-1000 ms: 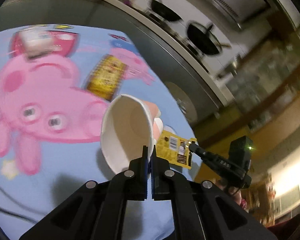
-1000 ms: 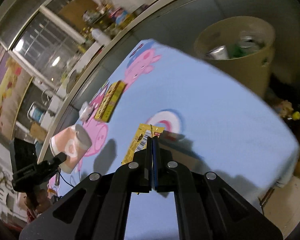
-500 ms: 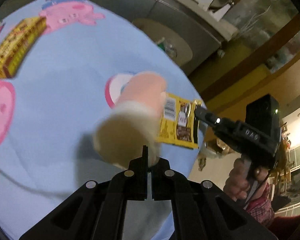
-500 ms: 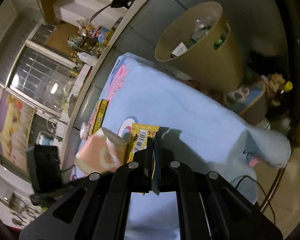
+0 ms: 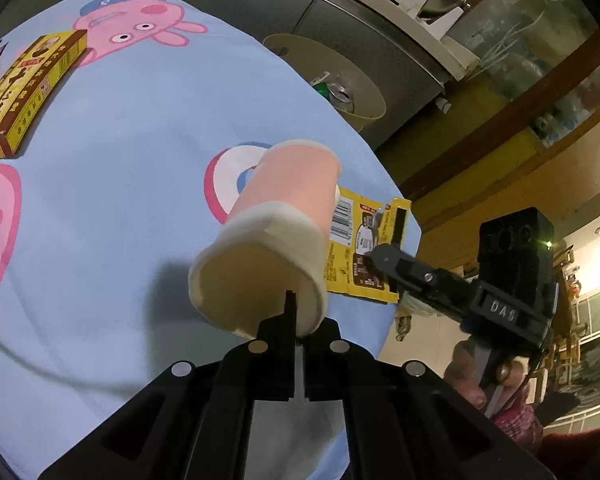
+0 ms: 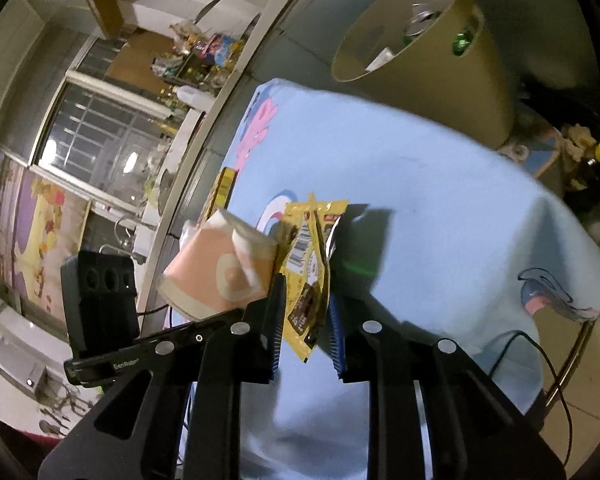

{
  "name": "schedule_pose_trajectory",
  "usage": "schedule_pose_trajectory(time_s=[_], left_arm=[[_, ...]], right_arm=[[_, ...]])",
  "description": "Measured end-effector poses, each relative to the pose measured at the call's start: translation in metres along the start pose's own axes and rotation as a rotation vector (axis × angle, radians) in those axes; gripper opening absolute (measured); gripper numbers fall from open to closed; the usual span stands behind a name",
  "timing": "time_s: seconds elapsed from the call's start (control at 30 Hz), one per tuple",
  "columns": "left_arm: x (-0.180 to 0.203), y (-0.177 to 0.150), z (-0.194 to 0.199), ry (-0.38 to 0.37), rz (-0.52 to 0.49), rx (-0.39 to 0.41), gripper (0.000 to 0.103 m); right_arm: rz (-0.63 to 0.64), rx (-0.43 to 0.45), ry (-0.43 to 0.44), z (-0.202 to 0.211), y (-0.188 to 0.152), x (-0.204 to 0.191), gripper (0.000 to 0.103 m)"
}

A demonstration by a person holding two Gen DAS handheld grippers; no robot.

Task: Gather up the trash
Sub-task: 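Carry the packet and paper cup over the beige bin, then open both tools over the bin to drop the packet and cup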

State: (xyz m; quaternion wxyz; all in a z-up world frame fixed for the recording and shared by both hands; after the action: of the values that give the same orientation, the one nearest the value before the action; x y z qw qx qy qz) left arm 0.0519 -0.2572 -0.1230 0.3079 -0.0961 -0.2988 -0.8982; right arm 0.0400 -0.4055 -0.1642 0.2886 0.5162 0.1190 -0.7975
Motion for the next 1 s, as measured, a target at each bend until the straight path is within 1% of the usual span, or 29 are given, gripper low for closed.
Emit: schedule_pose_trajectory(time_s=[0.03, 0.13, 0.23, 0.37, 0.4, 0.5, 0.57, 0.6, 0.67, 0.77, 0.8, 0.83, 0.9, 0.97, 1.0], left_arm=[[0.000, -0.001, 0.000, -0.002, 0.002, 0.002, 0.003], [0.001, 0.001, 0.002, -0.004, 0.005, 0.007, 0.003], [0.003, 0.006, 0.004, -0.018, 0.015, 0.012, 0.003], [0.008, 0.027, 0.004, -0.042, 0.013, 0.031, 0.003], [0.009, 0.033, 0.003, -0.047, 0.013, 0.036, 0.003], [0.015, 0.064, -0.001, -0.076, 0.003, 0.065, 0.003], [0.019, 0.094, -0.004, -0.093, -0.019, 0.105, 0.003], [0.022, 0.107, -0.007, -0.115, -0.023, 0.120, 0.003], [0.026, 0.140, -0.018, -0.162, -0.031, 0.140, 0.003], [0.027, 0.179, -0.042, -0.164, -0.038, 0.140, 0.003], [0.027, 0.188, -0.050, -0.161, -0.037, 0.135, 0.003], [0.024, 0.202, -0.062, -0.153, -0.030, 0.125, 0.003], [0.017, 0.218, -0.080, -0.149, 0.006, 0.104, 0.003], [0.014, 0.225, -0.091, -0.154, 0.030, 0.086, 0.003], [0.012, 0.229, -0.098, -0.142, 0.034, 0.076, 0.003]], right_arm=[[0.010, -0.007, 0.001, -0.002, -0.002, -0.003, 0.018], [0.027, -0.050, -0.007, -0.012, -0.009, -0.006, 0.004], [0.022, -0.041, 0.013, -0.010, -0.010, -0.006, 0.001], [0.029, 0.021, 0.031, 0.004, 0.007, -0.011, 0.001], [0.035, 0.045, 0.034, 0.010, 0.015, -0.012, 0.001], [0.053, 0.103, 0.027, 0.021, 0.038, -0.016, 0.001], [0.070, 0.155, 0.018, 0.029, 0.057, -0.019, 0.001], [0.082, 0.197, 0.008, 0.034, 0.072, -0.022, 0.001], [0.092, 0.268, -0.013, 0.042, 0.099, -0.023, 0.001], [0.109, 0.339, -0.065, 0.044, 0.136, -0.024, 0.001], [0.121, 0.357, -0.095, 0.040, 0.150, -0.025, 0.001], [0.132, 0.365, -0.119, 0.037, 0.161, -0.026, 0.001], [0.152, 0.364, -0.156, 0.028, 0.176, -0.027, 0.001], [0.163, 0.351, -0.191, 0.017, 0.186, -0.027, 0.001], [0.170, 0.343, -0.206, 0.011, 0.191, -0.026, 0.001]])
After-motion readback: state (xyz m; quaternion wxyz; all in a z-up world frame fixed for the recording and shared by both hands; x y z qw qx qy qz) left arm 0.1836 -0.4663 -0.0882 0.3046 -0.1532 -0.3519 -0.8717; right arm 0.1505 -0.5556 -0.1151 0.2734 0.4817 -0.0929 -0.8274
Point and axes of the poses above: each gripper's, at about its wrist camera, not at the fingertips, and z roughly against the way its jaws point, x to its right, y to its top, the point moved 5 cm from there along -z, roughly the way its jaws point, and after that the axes turned 13 degrees about -z, right-handed, at the moved point
